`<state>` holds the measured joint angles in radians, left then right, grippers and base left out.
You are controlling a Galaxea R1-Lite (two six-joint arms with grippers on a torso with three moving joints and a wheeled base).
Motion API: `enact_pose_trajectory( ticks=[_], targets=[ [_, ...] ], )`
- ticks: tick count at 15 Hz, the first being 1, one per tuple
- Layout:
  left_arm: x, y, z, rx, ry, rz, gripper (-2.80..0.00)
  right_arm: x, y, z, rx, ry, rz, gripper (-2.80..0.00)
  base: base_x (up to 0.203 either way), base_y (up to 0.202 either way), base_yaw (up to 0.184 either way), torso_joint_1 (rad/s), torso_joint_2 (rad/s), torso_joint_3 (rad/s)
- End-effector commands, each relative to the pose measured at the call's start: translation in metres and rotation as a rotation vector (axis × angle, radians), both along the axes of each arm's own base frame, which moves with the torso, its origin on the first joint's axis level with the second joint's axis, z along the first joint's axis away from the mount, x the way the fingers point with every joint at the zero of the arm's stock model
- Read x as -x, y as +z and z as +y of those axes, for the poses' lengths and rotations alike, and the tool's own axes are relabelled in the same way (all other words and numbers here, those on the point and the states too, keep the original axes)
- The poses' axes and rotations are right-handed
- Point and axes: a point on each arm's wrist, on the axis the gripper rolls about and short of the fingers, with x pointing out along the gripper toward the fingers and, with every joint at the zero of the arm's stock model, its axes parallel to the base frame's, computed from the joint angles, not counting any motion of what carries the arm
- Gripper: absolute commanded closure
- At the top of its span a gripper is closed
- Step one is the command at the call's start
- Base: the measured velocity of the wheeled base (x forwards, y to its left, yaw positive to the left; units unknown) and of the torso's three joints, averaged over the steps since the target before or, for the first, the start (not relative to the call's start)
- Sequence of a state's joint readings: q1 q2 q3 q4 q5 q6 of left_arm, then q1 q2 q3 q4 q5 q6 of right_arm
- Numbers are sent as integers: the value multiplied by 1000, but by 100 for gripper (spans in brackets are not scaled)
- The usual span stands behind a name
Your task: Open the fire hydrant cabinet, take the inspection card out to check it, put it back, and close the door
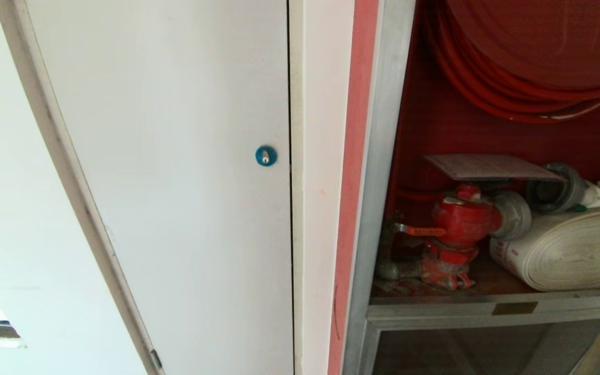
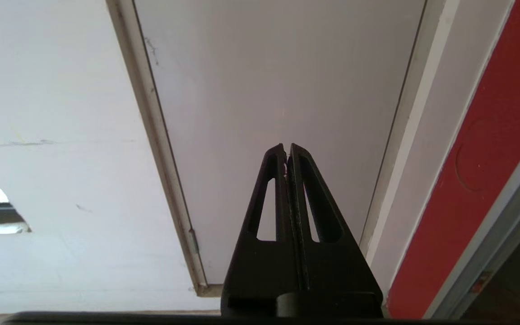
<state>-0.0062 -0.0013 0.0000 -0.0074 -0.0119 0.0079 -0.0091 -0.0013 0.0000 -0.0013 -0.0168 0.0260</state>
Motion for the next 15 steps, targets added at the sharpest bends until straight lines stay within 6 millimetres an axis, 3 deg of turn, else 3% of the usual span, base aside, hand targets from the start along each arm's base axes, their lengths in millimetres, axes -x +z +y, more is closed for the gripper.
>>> enact_pose_trajectory(
  ticks=[1, 15],
  targets=[
    [0, 0, 0, 0, 0, 1, 0, 0, 0, 0, 0, 0, -1, 0, -202, 0, 4, -7, -11, 3],
    [0, 0, 0, 0, 0, 1, 0, 0, 0, 0, 0, 0, 0, 0, -195, 0, 1, 2, 3, 4]
  ],
)
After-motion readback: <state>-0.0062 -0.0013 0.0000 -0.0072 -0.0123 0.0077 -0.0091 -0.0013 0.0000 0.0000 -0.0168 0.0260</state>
